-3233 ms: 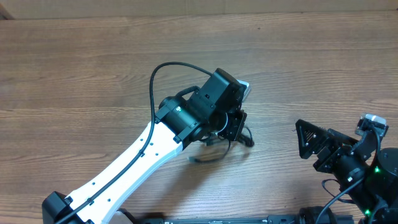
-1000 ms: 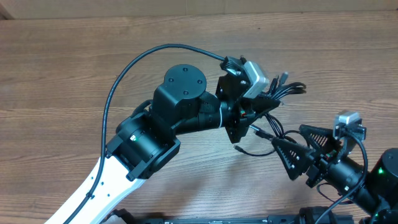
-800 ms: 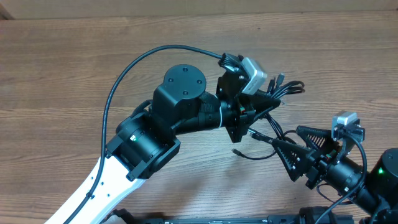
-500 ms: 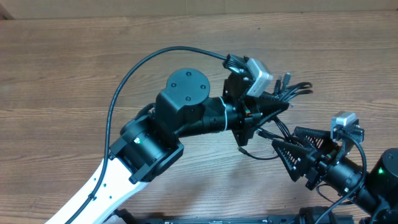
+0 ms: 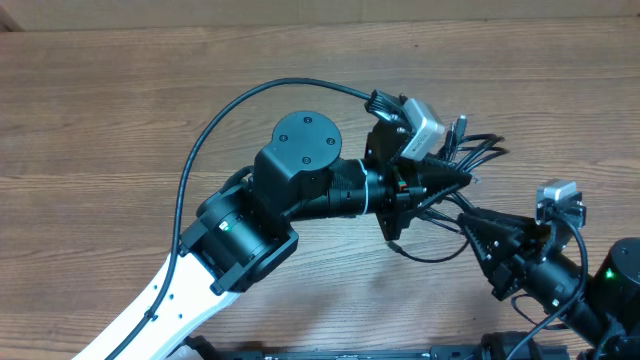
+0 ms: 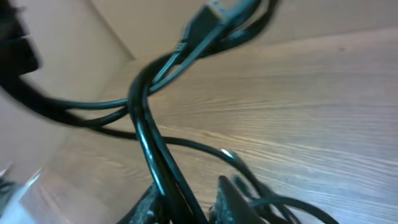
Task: Untangle cables
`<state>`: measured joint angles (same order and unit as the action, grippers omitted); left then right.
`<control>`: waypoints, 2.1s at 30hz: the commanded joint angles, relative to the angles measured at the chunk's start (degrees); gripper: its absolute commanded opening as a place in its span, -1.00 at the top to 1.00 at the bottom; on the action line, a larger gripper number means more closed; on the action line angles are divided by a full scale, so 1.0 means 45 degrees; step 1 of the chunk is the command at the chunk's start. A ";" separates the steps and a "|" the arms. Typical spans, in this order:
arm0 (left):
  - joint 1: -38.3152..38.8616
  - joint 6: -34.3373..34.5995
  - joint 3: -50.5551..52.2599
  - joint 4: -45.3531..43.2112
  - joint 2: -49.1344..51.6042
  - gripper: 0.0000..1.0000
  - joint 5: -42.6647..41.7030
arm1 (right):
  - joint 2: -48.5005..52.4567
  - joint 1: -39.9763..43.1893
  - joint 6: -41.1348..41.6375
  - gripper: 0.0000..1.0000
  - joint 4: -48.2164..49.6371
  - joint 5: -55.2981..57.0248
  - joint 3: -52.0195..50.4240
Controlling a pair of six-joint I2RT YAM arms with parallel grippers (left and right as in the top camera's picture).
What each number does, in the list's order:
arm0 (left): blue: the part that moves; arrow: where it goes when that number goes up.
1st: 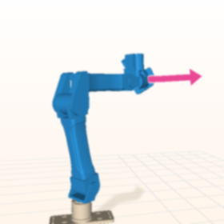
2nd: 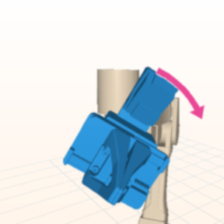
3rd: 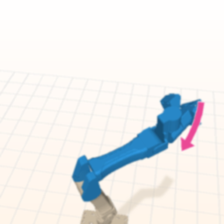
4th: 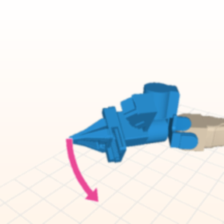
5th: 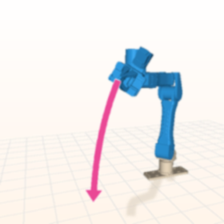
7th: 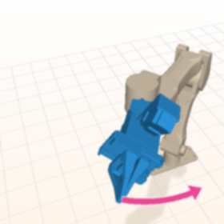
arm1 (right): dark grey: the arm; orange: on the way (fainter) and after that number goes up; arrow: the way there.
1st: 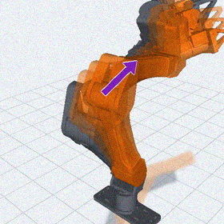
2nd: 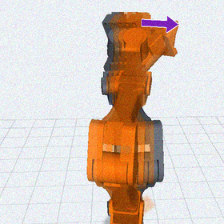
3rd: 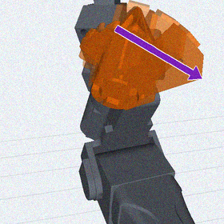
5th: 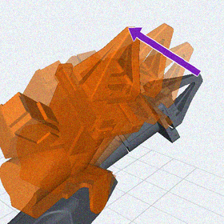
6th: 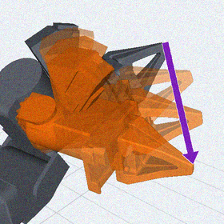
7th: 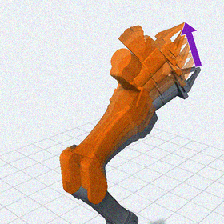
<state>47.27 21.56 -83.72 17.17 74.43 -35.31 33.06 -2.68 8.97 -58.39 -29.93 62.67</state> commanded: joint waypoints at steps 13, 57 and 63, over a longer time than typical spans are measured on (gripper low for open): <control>-0.0437 0.0262 -0.0267 -0.0160 -0.0049 0.92 -0.4245 | -0.0044 0.0029 0.0719 0.70 -0.0792 0.5508 0.0228; -0.2307 -0.0452 -0.0262 -0.0860 -0.0039 0.91 -0.5615 | -0.0044 0.0029 -0.0364 -0.67 0.0529 -0.3750 0.0214; -0.1637 -0.0447 -0.0262 -0.0903 0.0015 0.92 -0.4974 | -0.0019 0.0029 -0.0359 -0.67 0.0665 -0.3750 -0.0364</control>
<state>38.65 19.55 -83.72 13.72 74.70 -59.68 33.06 -2.66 7.88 -56.12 -46.28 62.50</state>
